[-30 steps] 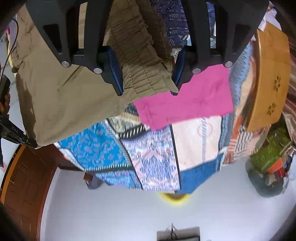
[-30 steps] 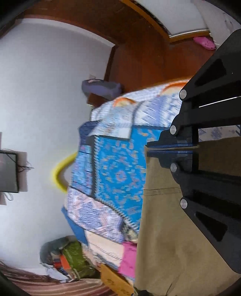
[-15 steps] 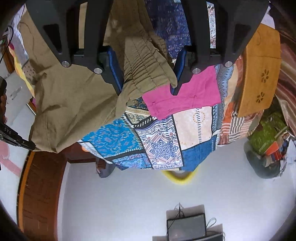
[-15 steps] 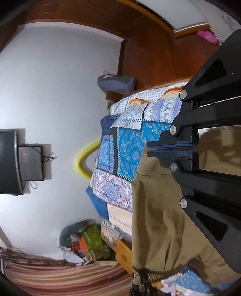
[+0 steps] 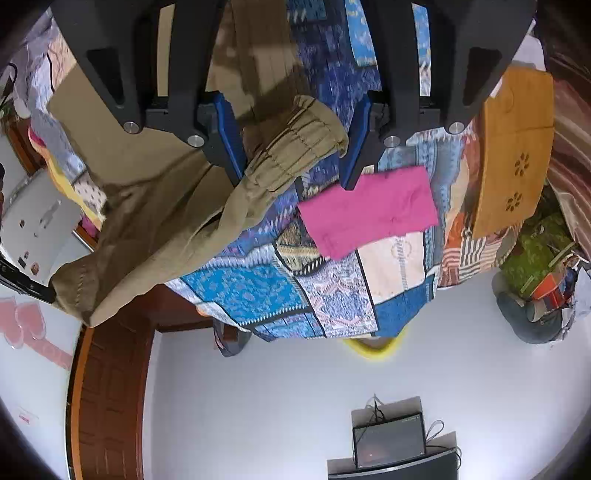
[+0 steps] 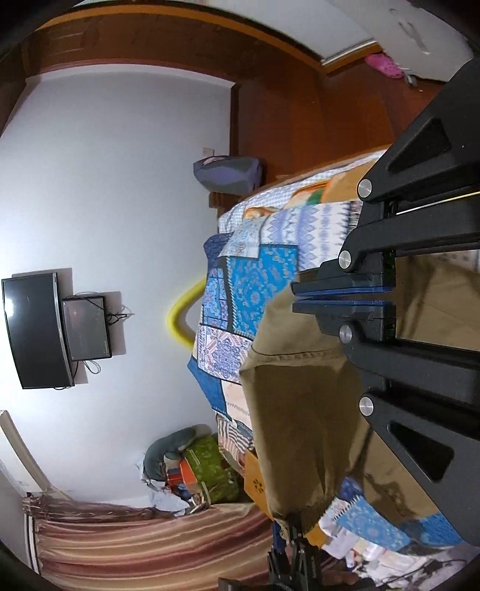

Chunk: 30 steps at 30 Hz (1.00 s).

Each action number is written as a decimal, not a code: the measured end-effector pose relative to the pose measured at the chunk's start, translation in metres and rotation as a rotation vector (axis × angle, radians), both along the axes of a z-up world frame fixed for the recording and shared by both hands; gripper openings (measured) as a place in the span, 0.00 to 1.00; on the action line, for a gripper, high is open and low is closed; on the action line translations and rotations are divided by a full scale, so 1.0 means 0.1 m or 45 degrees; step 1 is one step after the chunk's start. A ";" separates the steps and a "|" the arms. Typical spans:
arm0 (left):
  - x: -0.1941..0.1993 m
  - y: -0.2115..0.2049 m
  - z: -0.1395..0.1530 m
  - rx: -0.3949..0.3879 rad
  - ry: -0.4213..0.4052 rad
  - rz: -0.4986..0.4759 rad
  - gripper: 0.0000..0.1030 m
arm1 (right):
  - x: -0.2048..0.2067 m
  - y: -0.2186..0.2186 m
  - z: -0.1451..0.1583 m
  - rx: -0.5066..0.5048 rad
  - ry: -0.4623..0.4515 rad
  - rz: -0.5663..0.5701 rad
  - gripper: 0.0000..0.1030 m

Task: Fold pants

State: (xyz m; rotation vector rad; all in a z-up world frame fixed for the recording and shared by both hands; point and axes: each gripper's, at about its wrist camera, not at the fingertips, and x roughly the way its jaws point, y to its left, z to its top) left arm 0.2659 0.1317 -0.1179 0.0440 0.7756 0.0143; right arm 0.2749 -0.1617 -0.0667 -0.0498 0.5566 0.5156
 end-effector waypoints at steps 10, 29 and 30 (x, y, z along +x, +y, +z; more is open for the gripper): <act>-0.59 -0.05 -0.24 -0.042 0.049 -0.025 0.41 | -0.69 -0.22 -0.29 -0.022 0.079 0.000 0.02; -1.14 -0.25 -0.78 -0.003 0.189 -0.053 0.41 | -1.14 -0.40 -1.31 -0.176 0.419 -0.049 0.04; -1.15 -0.27 -0.74 0.008 0.174 -0.063 0.41 | -1.18 -0.43 -1.28 -0.166 0.416 -0.048 0.04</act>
